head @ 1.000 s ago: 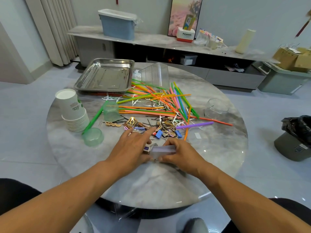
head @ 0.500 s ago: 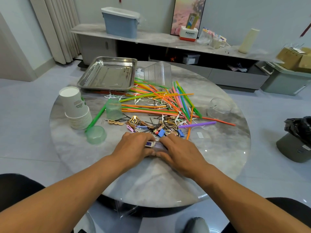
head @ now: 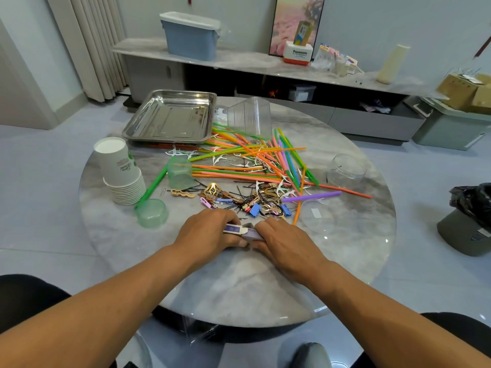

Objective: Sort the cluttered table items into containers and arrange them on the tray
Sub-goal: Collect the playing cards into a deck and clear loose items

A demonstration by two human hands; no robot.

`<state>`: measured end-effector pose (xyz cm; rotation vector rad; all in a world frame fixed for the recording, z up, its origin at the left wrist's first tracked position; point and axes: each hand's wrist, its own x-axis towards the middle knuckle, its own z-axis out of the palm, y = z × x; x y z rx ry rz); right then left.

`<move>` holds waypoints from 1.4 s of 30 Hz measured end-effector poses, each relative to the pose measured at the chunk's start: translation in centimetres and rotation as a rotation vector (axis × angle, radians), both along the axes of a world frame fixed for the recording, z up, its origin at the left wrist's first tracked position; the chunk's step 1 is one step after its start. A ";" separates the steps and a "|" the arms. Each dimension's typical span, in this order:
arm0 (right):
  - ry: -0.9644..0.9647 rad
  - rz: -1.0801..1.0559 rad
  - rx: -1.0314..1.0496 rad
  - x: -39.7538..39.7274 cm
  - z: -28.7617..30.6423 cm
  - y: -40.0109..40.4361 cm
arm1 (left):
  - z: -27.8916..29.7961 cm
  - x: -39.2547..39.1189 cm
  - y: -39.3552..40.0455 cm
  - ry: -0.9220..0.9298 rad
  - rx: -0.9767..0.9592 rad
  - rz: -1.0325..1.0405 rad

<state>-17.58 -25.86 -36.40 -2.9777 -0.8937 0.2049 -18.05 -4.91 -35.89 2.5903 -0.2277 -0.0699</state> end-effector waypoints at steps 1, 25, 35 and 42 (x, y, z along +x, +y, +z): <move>0.002 0.002 0.007 0.0 0.0 -0.1 | -0.1 0.0 0.1 -0.001 -0.008 -0.004; 0.062 -0.073 0.186 0.0 0.2 -0.3 | -1.0 0.8 0.7 -0.089 -0.102 -0.084; 0.092 -0.099 0.267 0.4 -0.3 -0.3 | -1.2 1.2 0.7 -0.092 -0.024 -0.105; 0.113 -0.138 0.356 0.5 -0.8 -0.5 | -1.4 1.2 0.6 -0.119 0.112 -0.160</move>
